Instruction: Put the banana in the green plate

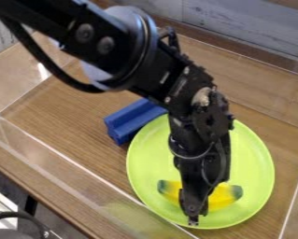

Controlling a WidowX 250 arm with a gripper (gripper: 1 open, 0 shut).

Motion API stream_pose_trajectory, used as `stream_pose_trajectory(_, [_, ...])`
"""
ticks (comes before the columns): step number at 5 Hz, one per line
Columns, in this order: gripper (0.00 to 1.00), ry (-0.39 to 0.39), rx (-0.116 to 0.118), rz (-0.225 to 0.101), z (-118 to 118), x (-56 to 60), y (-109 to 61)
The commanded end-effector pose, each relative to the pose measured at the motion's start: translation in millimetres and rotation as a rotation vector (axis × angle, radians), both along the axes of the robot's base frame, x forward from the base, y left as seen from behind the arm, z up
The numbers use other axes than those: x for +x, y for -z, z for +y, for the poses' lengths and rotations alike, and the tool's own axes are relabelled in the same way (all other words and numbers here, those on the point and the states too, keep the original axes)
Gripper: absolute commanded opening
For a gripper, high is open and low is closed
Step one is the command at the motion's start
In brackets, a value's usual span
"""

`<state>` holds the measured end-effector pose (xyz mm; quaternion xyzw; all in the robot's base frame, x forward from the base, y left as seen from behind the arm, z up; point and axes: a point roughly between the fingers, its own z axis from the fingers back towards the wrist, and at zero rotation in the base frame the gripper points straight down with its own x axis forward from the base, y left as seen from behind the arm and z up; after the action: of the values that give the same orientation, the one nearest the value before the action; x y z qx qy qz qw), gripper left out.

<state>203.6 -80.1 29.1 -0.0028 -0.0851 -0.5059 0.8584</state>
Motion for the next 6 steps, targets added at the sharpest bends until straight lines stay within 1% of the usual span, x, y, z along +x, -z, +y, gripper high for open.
stream_pose_trajectory(1, [0.00, -0.014, -0.004, 0.000, 3.9, 3.1, 2.0])
stream_pose_trajectory(6, [0.00, -0.019, -0.019, 0.007, 8.7, 8.2, 1.3])
